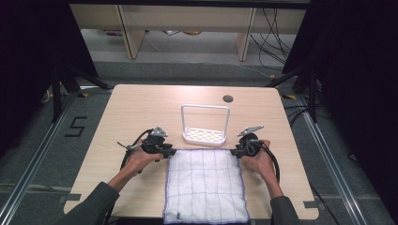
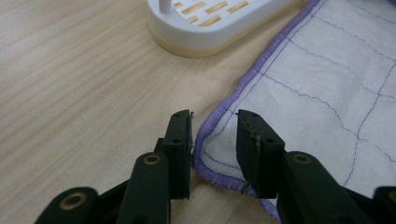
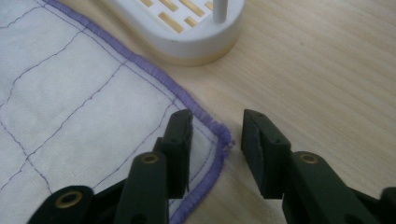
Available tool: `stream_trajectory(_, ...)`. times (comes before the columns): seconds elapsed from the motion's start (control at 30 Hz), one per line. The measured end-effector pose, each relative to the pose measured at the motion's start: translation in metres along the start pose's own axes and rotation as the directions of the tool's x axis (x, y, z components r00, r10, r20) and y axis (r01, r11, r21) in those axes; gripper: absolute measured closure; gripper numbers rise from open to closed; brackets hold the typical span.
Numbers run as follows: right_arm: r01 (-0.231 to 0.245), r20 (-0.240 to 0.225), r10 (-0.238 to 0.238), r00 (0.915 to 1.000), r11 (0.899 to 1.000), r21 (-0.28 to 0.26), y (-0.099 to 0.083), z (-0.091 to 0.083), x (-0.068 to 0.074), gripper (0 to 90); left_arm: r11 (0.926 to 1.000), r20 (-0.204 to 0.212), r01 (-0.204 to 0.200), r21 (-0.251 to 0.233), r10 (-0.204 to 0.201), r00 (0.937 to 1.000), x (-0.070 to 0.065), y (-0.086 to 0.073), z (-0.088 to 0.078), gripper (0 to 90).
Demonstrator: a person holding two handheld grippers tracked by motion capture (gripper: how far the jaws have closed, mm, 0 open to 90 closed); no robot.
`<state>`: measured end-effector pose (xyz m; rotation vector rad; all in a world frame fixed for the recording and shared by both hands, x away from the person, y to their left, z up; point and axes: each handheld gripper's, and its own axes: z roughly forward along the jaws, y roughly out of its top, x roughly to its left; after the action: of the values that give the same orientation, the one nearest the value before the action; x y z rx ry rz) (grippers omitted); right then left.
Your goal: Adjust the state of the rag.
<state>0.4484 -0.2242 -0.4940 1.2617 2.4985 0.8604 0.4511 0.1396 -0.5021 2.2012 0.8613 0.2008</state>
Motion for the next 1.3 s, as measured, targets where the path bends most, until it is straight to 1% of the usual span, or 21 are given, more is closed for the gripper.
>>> stream_trajectory(0.03,0.0,-0.004,0.0,1.0,1.0,0.001,0.0,0.0,0.0,68.2,1.0,-0.001,-0.007,0.007,0.007,1.0,0.0,0.0,0.0,68.9)
stream_trajectory(0.1,0.002,-0.03,-0.002,0.9995,1.0,-0.014,-0.001,0.003,0.0,76.0,0.9999,-0.004,-0.015,0.007,0.015,0.9999,0.0,0.0,0.0,77.8)
stream_trajectory(0.17,0.01,-0.033,-0.011,0.9994,1.0,-0.017,-0.001,0.004,-0.001,78.8,0.9998,-0.01,-0.019,-0.002,0.019,0.9998,0.001,0.0,0.0,80.3)
stream_trajectory(0.2,0.003,-0.046,-0.003,0.9989,1.0,-0.002,0.0,0.0,0.0,85.3,0.9997,-0.02,-0.02,-0.011,0.019,0.9996,0.001,0.0,-0.001,84.3)
stream_trajectory(0.27,0.024,-0.037,-0.025,0.999,1.0,-0.011,0.0,-0.001,0.0,88.5,0.9996,-0.019,-0.024,-0.016,0.024,0.9995,0.002,0.0,-0.002,87.0)
stream_trajectory(0.37,0.037,-0.025,-0.037,0.999,0.999,-0.012,0.002,-0.004,0.003,89.2,0.9993,-0.017,-0.013,-0.035,0.012,0.9998,0.002,0.0,-0.004,88.1)
stream_trajectory(0.4,0.04,-0.027,-0.041,0.9988,0.999,-0.023,0.003,-0.006,0.004,89.3,0.9991,-0.017,-0.025,-0.033,0.025,0.9995,0.002,0.001,-0.005,88.2)
stream_trajectory(0.5,0.067,-0.019,-0.068,0.9975,0.997,-0.031,0.006,-0.011,0.004,89.4,0.9982,-0.02,-0.02,-0.056,0.019,0.9996,0.002,0.003,-0.008,88.4)
stream_trajectory(0.53,0.048,-0.02,-0.049,0.9986,0.998,-0.044,0.008,-0.013,0.006,89.4,0.9976,-0.021,-0.022,-0.065,0.021,0.9996,0.002,0.003,-0.01,88.4)
stream_trajectory(0.73,0.079,-0.016,-0.08,0.9967,0.995,-0.056,0.015,-0.032,0.011,89.6,0.9943,-0.027,-0.043,-0.098,0.041,0.9988,-0.002,0.007,-0.02,88.4)
stream_trajectory(0.77,0.067,-0.019,-0.068,0.9975,0.995,-0.071,0.015,-0.035,0.013,89.6,0.9933,-0.029,-0.053,-0.103,0.05,0.9983,-0.003,0.008,-0.022,88.4)
stream_trajectory(0.8,0.082,-0.015,-0.084,0.9964,0.992,-0.092,0.015,-0.038,0.013,89.7,0.9932,-0.029,-0.053,-0.104,0.051,0.9983,-0.003,0.008,-0.023,88.5)
stream_trajectory(0.93,0.093,0.002,-0.094,0.9956,0.986,-0.138,0.016,-0.056,0.009,89.7,0.9887,-0.032,-0.065,-0.135,0.061,0.9976,-0.002,0.011,-0.031,88.6)
stream_trajectory(0.97,0.094,0.006,-0.094,0.9955,0.985,-0.143,0.017,-0.058,0.008,89.7,0.986,-0.028,-0.043,-0.161,0.039,0.9988,-0.002,0.012,-0.032,88.6)
stream_trajectory(1.0,0.094,0.006,-0.094,0.9955,0.985,-0.143,0.017,-0.058,0.008,89.7,0.9872,-0.028,-0.059,-0.148,0.056,0.9981,-0.001,0.014,-0.034,88.6)
stream_trajectory(1.13,0.094,0.016,-0.093,0.9956,0.987,-0.131,0.02,-0.063,0.008,90.0,0.9848,-0.042,-0.066,-0.161,0.06,0.9973,0.0,0.019,-0.039,88.6)
stream_trajectory(1.17,0.101,0.018,-0.099,0.9949,0.981,-0.166,0.021,-0.061,0.009,89.9,0.9827,-0.04,-0.068,-0.172,0.062,0.9973,0.0,0.02,-0.039,88.6)
stream_trajectory(1.2,0.1,0.011,-0.099,0.995,0.984,-0.148,0.023,-0.064,0.009,90.0,0.9803,-0.035,-0.057,-0.189,0.051,0.9981,-0.001,0.022,-0.04,88.6)
stream_trajectory(1.23,0.102,0.01,-0.102,0.9947,0.984,-0.145,0.024,-0.065,0.01,90.0,0.9804,-0.038,-0.075,-0.182,0.069,0.9969,0.0,0.024,-0.042,88.6)
stream_trajectory(1.27,0.107,0.014,-0.106,0.9943,0.982,-0.157,0.025,-0.065,0.01,90.0,0.977,-0.038,-0.063,-0.204,0.056,0.9977,0.0,0.026,-0.042,88.6)
stream_trajectory(1.3,0.118,0.017,-0.117,0.993,0.981,-0.155,0.028,-0.068,0.012,90.0,0.9765,-0.047,-0.076,-0.202,0.068,0.9966,0.001,0.027,-0.045,88.6)
